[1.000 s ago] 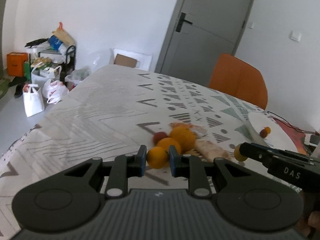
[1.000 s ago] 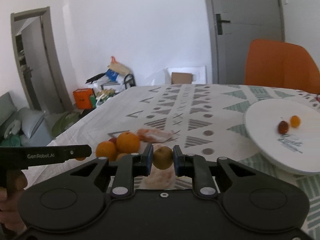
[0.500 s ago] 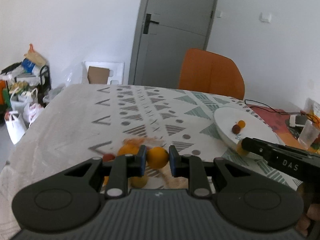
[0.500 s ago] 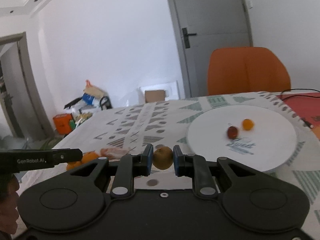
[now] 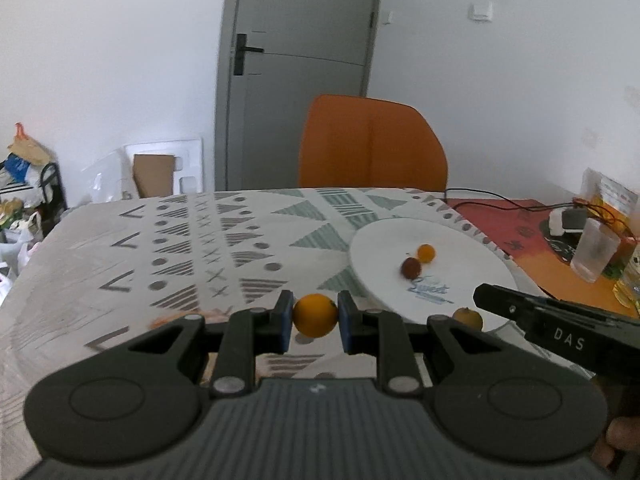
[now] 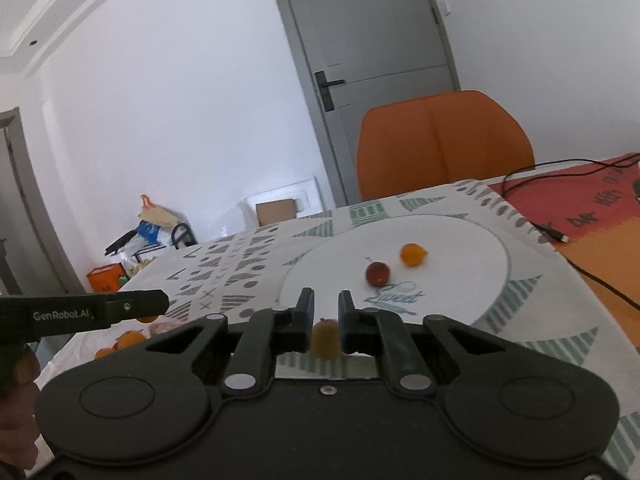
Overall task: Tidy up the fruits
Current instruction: 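Carry the apricot and kiwi to the white plate and release both, then return both grippers to the fruit cluster and grasp an orange with the left gripper, then carry the orange with the left gripper while the right gripper carries a peeled orange to the plate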
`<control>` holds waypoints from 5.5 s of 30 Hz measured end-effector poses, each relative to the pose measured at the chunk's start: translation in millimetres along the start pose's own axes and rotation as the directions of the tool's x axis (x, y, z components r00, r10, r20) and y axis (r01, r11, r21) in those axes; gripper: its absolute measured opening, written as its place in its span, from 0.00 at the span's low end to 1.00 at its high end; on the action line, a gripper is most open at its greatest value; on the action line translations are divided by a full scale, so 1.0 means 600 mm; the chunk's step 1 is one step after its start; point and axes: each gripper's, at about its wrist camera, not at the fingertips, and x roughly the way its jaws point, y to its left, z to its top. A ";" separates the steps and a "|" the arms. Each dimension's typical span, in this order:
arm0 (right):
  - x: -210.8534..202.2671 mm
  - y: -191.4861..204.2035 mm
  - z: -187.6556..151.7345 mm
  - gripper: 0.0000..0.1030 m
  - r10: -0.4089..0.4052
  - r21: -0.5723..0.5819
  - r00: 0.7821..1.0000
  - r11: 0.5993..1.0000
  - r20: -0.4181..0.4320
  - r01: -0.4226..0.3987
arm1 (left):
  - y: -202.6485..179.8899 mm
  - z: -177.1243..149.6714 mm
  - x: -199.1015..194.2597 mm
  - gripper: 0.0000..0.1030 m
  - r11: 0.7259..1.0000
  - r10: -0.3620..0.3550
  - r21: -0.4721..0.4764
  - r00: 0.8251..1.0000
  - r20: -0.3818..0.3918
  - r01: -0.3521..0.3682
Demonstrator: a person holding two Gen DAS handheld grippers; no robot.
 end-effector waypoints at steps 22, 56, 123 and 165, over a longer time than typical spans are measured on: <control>-0.011 -0.066 -0.002 0.11 -0.040 0.058 0.999 0.997 -0.019 0.041 | -0.066 0.022 0.069 0.21 0.997 -0.047 0.053 0.998 -0.037 0.049; -0.018 -0.014 0.009 1.00 -0.130 0.022 0.992 0.991 0.006 0.130 | -0.007 0.026 0.008 0.94 0.992 0.119 0.033 0.991 0.058 -0.121; 0.137 0.256 -0.052 0.71 0.117 -0.225 0.941 0.955 -0.316 -0.195 | 0.251 -0.095 -0.045 0.32 0.935 0.178 -0.293 0.980 -0.092 -0.198; 0.049 0.136 -0.003 0.36 0.008 -0.145 0.991 0.989 -0.133 -0.028 | 0.125 -0.020 -0.030 0.32 0.981 0.141 -0.128 0.989 -0.034 -0.144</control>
